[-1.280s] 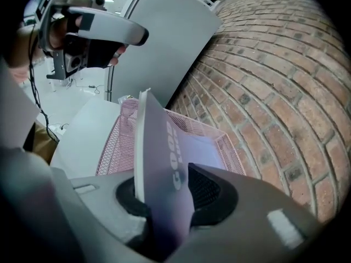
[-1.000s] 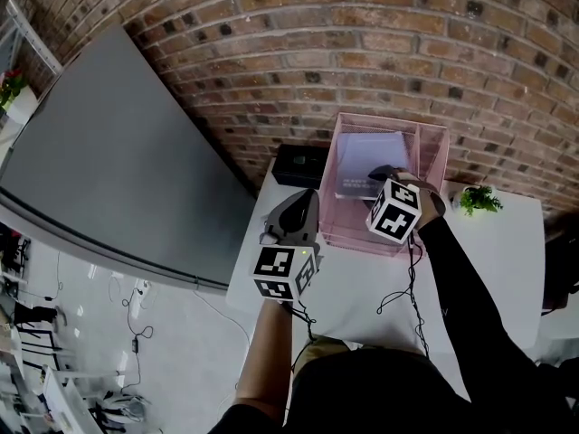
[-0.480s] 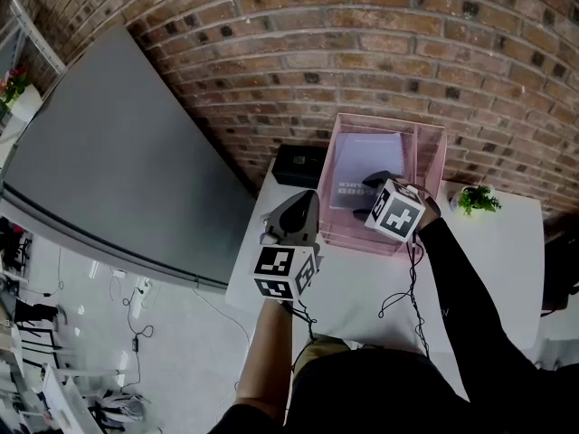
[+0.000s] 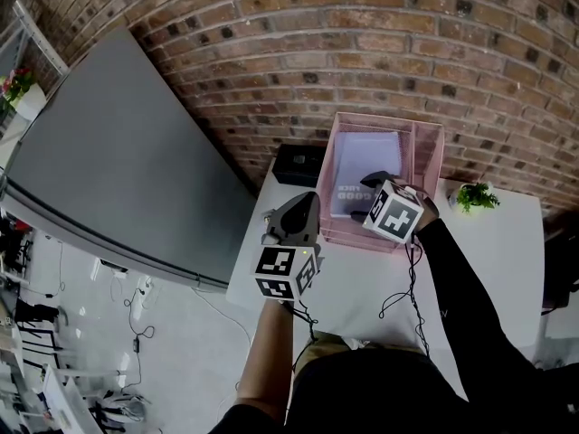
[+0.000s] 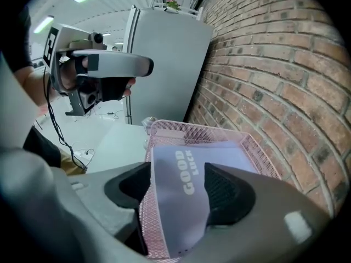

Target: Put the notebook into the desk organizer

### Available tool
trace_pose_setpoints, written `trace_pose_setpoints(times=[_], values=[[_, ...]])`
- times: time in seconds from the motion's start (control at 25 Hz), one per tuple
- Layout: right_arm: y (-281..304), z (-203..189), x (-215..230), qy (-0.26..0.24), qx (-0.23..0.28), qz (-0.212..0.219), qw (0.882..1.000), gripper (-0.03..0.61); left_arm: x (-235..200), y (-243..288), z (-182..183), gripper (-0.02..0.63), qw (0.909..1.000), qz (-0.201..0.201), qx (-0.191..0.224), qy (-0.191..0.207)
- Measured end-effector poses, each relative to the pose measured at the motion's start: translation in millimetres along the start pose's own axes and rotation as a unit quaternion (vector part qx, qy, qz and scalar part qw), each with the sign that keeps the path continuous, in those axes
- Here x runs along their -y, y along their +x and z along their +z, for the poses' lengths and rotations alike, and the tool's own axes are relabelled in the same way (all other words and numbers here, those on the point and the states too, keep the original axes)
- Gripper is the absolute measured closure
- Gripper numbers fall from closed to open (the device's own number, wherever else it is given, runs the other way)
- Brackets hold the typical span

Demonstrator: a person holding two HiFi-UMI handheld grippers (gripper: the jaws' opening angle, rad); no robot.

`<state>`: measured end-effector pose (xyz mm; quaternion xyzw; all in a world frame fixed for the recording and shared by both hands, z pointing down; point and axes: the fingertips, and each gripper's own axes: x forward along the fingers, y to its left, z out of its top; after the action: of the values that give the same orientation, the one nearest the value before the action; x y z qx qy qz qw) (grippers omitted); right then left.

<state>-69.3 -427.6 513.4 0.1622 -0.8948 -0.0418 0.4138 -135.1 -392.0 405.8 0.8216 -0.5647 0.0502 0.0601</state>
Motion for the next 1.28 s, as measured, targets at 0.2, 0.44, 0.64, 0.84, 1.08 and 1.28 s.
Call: trace_pose_setpoints(times=[0.2,0.44,0.64,0.84,1.08,1.28], values=[[0.9,-3.6,-7.6,-0.002,-0.004,0.003,1.000,0.281,2.9,-4.3,0.4,0.606,1.0000,0.000,-0.001,0.001],[-2.6,-8.5,-5.5,-0.002,-0.007,-0.012,1.000,0.281,8.0,-6.6,-0.3,0.606,1.0000,0.000,-0.002,0.003],[-7.5,-10.3,-1.5,0.005,0.009,-0.025,1.000,0.281,10.3,-10.7,-1.7,0.606,1.0000,0.002,-0.003,-0.003],[-14.9,-13.0,-0.2,0.013,0.019,-0.041,0.999,0.281,13.0,-17.2,-1.6,0.606,1.0000,0.002,-0.004,-0.004],[-23.8,-14.6,-1.2,0.036,0.039,-0.062,0.997,0.281,19.3,-22.8,0.0,0.606,1.0000,-0.006,-0.005,0.004],[-35.1,-17.5,1.1,0.089,0.068,-0.088,0.990,0.281,24.3,-25.8,-1.8,0.606,0.9998,-0.014,-0.008,0.014]])
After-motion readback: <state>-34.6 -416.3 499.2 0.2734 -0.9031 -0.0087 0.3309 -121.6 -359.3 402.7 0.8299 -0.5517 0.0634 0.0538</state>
